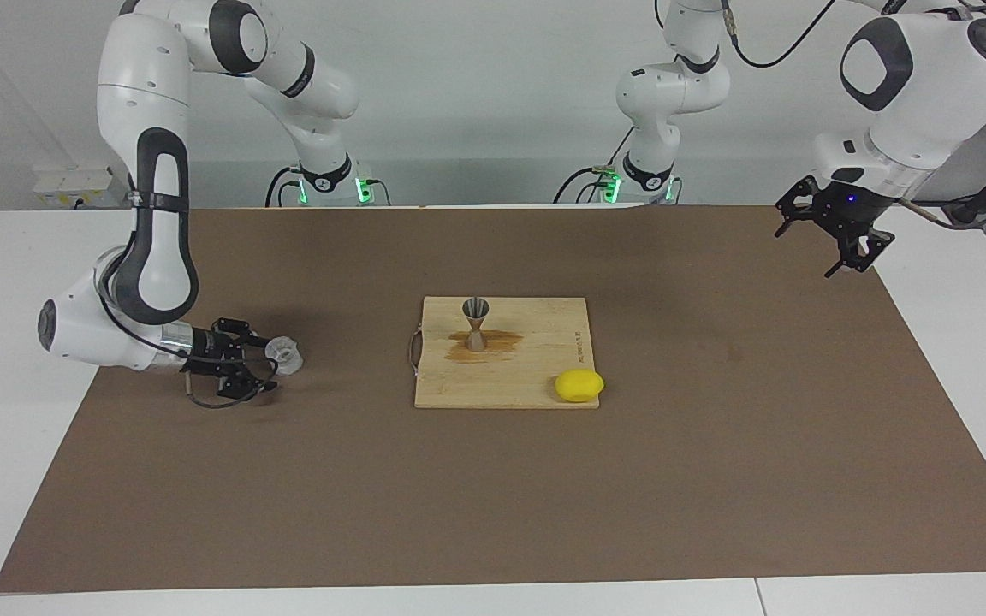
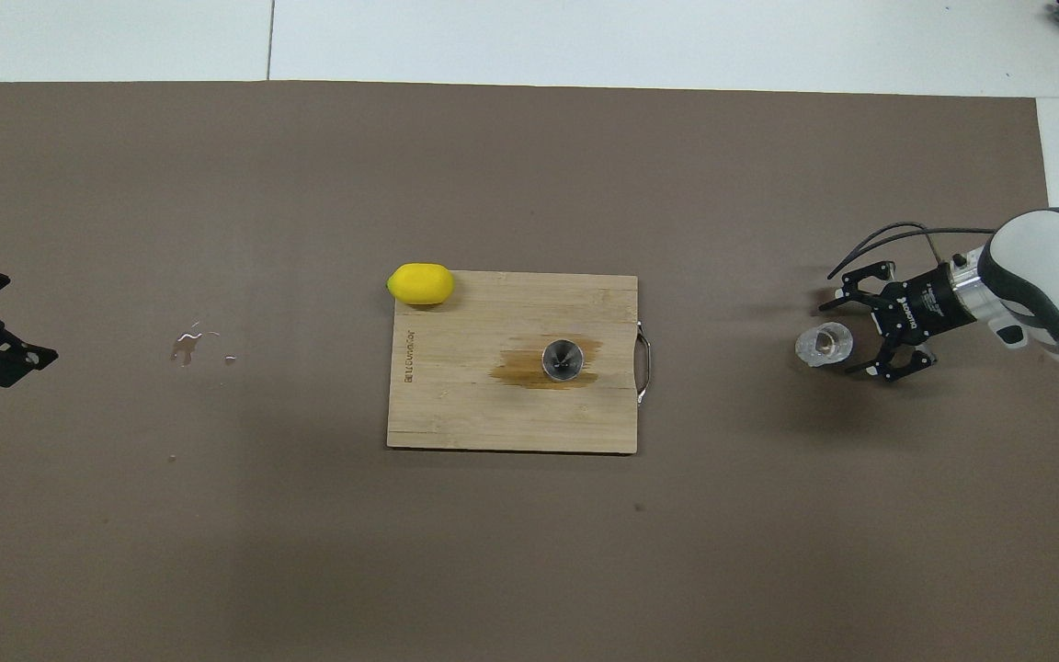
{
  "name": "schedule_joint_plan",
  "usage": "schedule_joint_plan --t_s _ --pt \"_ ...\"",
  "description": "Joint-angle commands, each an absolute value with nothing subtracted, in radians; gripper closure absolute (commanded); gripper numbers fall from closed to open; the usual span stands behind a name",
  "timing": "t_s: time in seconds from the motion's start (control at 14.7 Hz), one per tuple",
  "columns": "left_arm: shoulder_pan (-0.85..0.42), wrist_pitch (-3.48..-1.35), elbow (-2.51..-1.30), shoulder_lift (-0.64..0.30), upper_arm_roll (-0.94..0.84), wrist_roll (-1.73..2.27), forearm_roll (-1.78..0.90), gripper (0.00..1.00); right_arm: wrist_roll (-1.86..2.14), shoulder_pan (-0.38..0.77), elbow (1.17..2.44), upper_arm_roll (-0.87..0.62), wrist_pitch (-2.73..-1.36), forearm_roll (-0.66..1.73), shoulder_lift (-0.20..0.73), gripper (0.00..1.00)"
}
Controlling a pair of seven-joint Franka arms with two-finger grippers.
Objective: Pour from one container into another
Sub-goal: 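Grasp the glass cup with the right gripper and carry it over the board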
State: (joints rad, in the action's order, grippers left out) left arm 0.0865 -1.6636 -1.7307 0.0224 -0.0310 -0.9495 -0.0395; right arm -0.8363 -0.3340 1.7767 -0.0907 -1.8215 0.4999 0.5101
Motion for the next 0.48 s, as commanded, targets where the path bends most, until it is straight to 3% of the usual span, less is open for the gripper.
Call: schedule_joint_plan --t_s 0.0,0.2,0.41 --pt "0.08 -1.638 -1.698 0.031 -0.025 -0.801 0.005 0.0 -0.848 -0.347 1.838 -0.101 -1.842 0.551 0.466 0.04" --pt "0.094 -1.631 -1.703 0.043 -0.018 -0.692 0.008 0.0 -0.847 -0.347 1.838 -0.103 -1.829 0.564 0.466 0.08" --pt "0.095 -1.625 -1.709 0.049 -0.017 -0.432 0.018 0.0 -0.848 -0.348 1.832 -0.103 -1.816 0.58 0.465 0.42"
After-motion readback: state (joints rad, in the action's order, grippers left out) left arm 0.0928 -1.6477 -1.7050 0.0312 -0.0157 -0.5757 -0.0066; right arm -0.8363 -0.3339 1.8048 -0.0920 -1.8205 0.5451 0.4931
